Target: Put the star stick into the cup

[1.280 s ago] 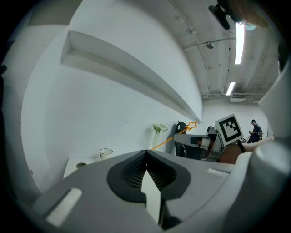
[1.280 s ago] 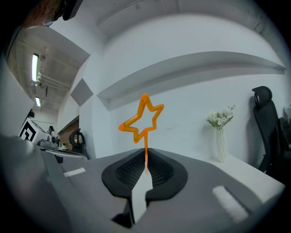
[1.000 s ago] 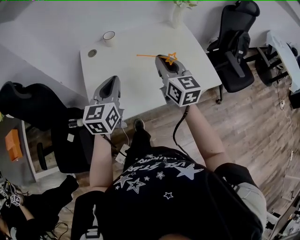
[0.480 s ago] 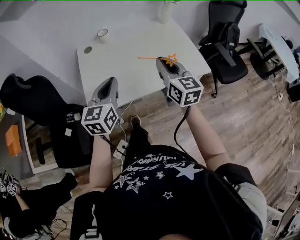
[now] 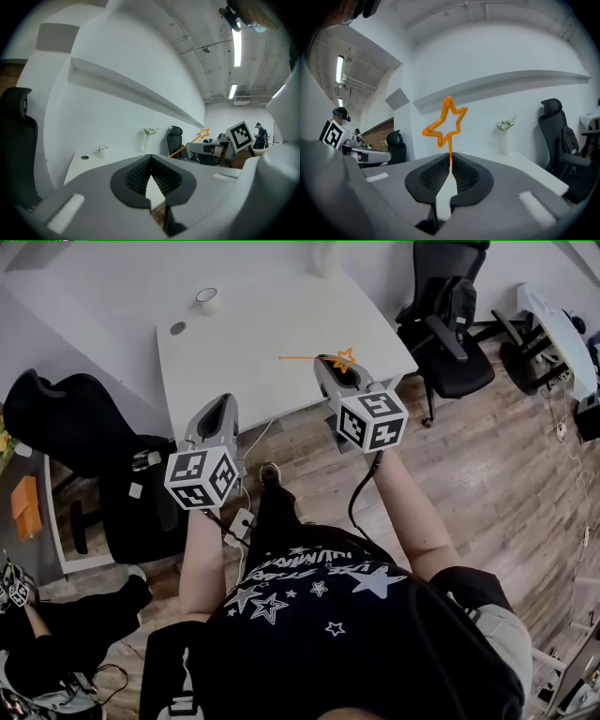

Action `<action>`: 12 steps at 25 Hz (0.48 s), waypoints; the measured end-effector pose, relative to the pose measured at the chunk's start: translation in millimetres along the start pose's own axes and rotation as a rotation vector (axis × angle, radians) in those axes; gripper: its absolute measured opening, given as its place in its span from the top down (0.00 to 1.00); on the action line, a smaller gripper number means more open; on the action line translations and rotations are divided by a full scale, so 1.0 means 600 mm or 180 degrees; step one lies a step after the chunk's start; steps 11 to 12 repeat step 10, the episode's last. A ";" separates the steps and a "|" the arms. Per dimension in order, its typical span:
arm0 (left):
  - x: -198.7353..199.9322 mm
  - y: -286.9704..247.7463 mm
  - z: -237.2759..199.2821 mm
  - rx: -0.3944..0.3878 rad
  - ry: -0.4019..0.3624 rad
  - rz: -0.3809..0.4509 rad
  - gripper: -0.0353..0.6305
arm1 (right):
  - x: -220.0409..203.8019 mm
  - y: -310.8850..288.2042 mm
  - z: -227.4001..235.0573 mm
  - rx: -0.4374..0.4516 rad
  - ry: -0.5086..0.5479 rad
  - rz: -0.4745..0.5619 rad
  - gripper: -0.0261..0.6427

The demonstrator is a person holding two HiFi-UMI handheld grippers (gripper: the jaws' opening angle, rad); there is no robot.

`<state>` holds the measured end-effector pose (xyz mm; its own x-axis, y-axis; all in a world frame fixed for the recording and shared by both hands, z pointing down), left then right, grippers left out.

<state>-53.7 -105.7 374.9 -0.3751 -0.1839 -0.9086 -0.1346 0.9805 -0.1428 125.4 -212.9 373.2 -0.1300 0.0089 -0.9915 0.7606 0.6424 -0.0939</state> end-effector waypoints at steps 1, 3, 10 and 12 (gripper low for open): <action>-0.003 0.006 0.001 0.0002 0.0004 0.0002 0.94 | -0.001 0.005 -0.003 0.0003 -0.0001 -0.0004 0.91; -0.007 0.016 0.002 0.0007 0.0012 0.0001 0.94 | -0.003 0.012 -0.009 0.0010 -0.0004 -0.0016 0.91; -0.009 0.031 0.006 0.0044 0.0038 0.0005 0.94 | -0.003 0.022 -0.018 0.0052 -0.0013 -0.0048 0.91; -0.009 0.031 0.006 0.0044 0.0038 0.0005 0.94 | -0.003 0.022 -0.018 0.0052 -0.0013 -0.0048 0.91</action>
Point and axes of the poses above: the fingertips, and each gripper's own axes: y backward along the fingers, z to its right, x out of its top, the point moved 3 cm from there along y, backward along the fingers, and after that the axes turned 15 degrees about y, right-handed, at the moved point
